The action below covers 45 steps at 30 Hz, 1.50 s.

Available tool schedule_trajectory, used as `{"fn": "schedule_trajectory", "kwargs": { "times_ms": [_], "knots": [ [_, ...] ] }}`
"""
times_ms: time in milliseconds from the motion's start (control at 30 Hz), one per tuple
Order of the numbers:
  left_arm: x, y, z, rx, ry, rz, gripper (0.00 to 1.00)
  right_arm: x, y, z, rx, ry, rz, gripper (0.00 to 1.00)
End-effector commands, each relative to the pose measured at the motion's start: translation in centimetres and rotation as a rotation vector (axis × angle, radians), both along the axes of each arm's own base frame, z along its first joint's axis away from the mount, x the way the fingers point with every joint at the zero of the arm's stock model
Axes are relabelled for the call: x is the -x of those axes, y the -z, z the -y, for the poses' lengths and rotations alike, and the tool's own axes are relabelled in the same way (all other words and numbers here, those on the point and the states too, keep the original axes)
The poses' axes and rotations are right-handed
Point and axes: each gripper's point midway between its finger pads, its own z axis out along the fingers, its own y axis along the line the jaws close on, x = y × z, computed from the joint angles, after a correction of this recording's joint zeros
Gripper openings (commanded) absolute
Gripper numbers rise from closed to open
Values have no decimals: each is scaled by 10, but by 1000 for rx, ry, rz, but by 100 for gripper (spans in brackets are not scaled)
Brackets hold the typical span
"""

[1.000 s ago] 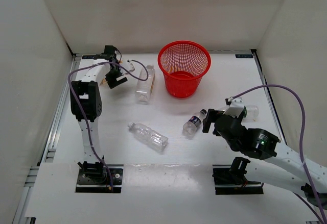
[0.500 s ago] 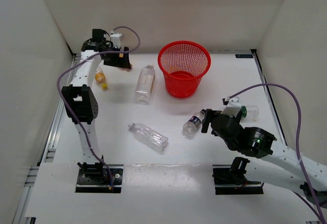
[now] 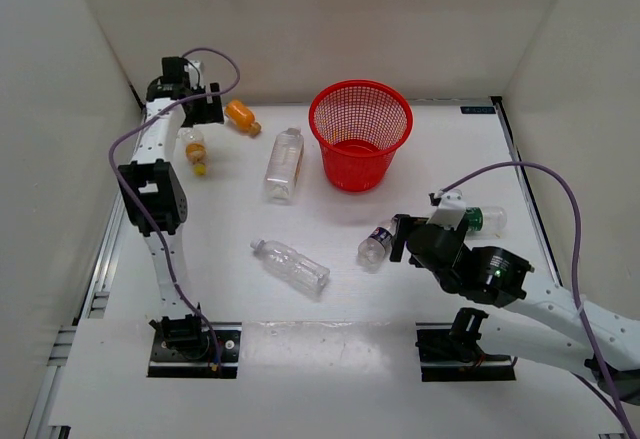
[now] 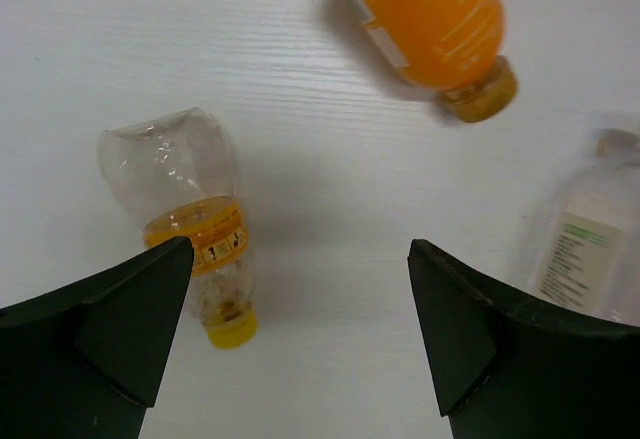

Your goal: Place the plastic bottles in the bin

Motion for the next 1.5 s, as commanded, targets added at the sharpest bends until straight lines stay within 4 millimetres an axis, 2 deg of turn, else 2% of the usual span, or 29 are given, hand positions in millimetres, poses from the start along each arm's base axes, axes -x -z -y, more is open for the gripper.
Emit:
{"fn": "schedule_trajectory", "kwargs": {
  "times_ms": [0, 33, 167, 200, 333, 400, 433, 533, 700, 733, 767, 833, 900, 967, 1033, 1100, 1133, 1167, 1233, 1300, 1333, 1367, 1400, 1467],
  "knots": [
    [-10, -6, -17, -60, -59, 20, 99, -1, -15, -7, -50, 12, 1, 100],
    [-10, -6, -19, -67, -66, 19, 99, -1, -15, -7, -50, 12, 1, 100],
    [-1, 16, -40, -91, -161, -31, 99, 0, -12, -7, -48, 25, -13, 100],
    [0, 14, -45, -113, -180, -26, 99, 0, -12, -7, -48, 25, -13, 100],
    [7, 21, -54, -156, -217, -46, 99, 0, -12, -8, -55, 30, -14, 100],
    [13, 27, -50, -164, -212, -69, 99, 0, -12, -8, -55, 30, -14, 100],
    [13, 28, -50, -164, -212, -69, 99, 1, -11, -6, -47, 30, -18, 100],
    [12, 52, -47, -148, -195, -112, 99, 0, -12, -8, -47, 30, -18, 100],
    [-4, 61, -48, -129, -175, -104, 99, 0, -12, -7, -18, 31, -32, 100],
    [-3, 73, -45, -126, -150, -125, 99, 0, -13, -7, -10, 31, -36, 100],
    [-8, 76, -44, -117, -142, -117, 99, 1, -12, -6, -2, 31, -41, 100],
    [-10, 90, -49, -143, -150, -138, 99, 0, -17, -8, -1, 26, -36, 100],
    [-10, 92, -62, -145, -187, -140, 99, -1, -19, -9, 5, 20, -34, 100],
    [-8, 103, -69, -136, -209, -160, 99, -3, -20, -12, 9, 20, -36, 100],
    [-8, 104, -71, -119, -207, -160, 99, -5, -22, -13, 21, 21, -29, 100],
    [-9, 104, -66, -68, -177, -156, 84, -5, -26, -13, 22, 15, -23, 100],
    [-10, 96, -63, -68, -136, -140, 76, -5, -26, -13, 22, 15, -23, 100],
    [-5, 92, -58, -55, -113, -143, 55, -6, -29, -14, 13, 15, -19, 100],
    [-7, 80, -49, -50, -70, -116, 32, -7, -30, -13, 8, 27, -15, 100],
    [-4, 66, -49, -61, -59, -98, 10, -6, -27, -13, 8, 32, -20, 100],
    [-4, 55, -49, -69, -53, -78, 10, -7, -29, -11, 3, 38, -10, 100],
    [2, 53, -49, -68, -53, -84, 10, -7, -29, -11, -5, 44, -11, 100],
    [5, 24, -48, -73, -55, -34, 10, -6, -27, -10, -6, 44, -11, 100],
    [10, -9, -35, -47, -33, 23, 10, -7, -25, -3, -14, 74, 5, 100]
  ]
}}
